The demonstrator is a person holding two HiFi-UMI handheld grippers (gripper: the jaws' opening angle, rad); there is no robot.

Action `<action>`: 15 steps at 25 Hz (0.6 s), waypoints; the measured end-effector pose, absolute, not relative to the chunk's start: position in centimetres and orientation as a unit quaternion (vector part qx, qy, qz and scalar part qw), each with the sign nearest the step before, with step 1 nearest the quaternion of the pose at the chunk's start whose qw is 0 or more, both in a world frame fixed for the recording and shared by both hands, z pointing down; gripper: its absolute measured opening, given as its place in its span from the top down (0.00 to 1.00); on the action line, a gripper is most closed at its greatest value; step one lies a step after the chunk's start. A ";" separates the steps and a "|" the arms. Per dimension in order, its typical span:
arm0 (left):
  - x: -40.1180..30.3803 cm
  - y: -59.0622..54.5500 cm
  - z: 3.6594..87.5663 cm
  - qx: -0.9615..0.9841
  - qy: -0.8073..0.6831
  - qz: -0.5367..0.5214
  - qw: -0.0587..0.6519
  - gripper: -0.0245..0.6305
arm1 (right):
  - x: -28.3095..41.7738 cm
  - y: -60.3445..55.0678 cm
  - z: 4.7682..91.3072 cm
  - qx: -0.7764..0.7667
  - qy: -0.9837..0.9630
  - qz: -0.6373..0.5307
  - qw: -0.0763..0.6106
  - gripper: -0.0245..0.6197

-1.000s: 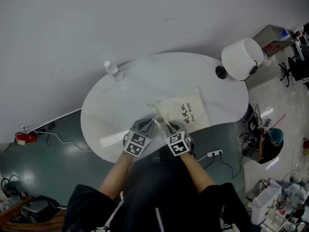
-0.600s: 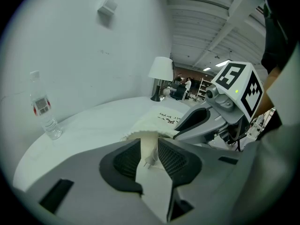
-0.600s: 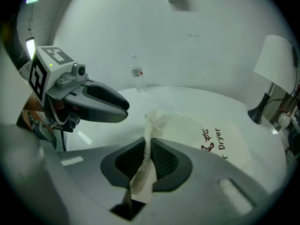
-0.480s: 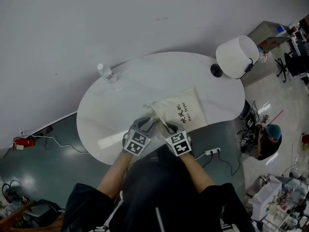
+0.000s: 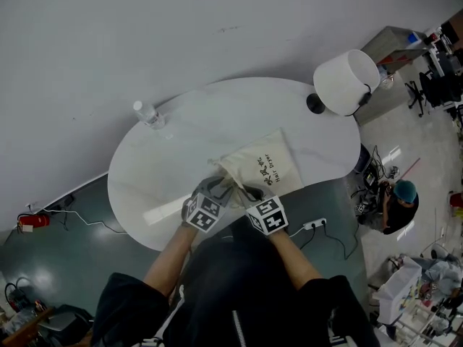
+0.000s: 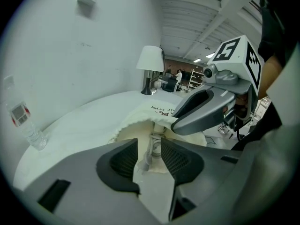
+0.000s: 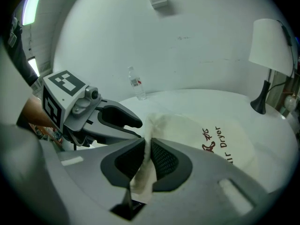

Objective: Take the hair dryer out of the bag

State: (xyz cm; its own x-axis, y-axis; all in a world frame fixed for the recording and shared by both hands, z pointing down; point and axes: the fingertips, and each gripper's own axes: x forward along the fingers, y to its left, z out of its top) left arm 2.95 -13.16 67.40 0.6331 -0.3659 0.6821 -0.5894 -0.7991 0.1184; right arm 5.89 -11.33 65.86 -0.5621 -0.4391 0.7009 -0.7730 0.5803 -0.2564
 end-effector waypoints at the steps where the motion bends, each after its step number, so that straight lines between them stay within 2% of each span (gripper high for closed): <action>1: 3.2 -13.2 67.6 0.888 -0.265 0.338 0.165 0.75 | 6.0 -11.4 65.8 0.361 -0.838 0.285 0.293 0.90; 15: 5.8 -13.3 71.1 0.880 -0.213 0.397 0.150 0.75 | 6.5 -11.5 64.6 0.350 -0.847 0.305 0.258 0.90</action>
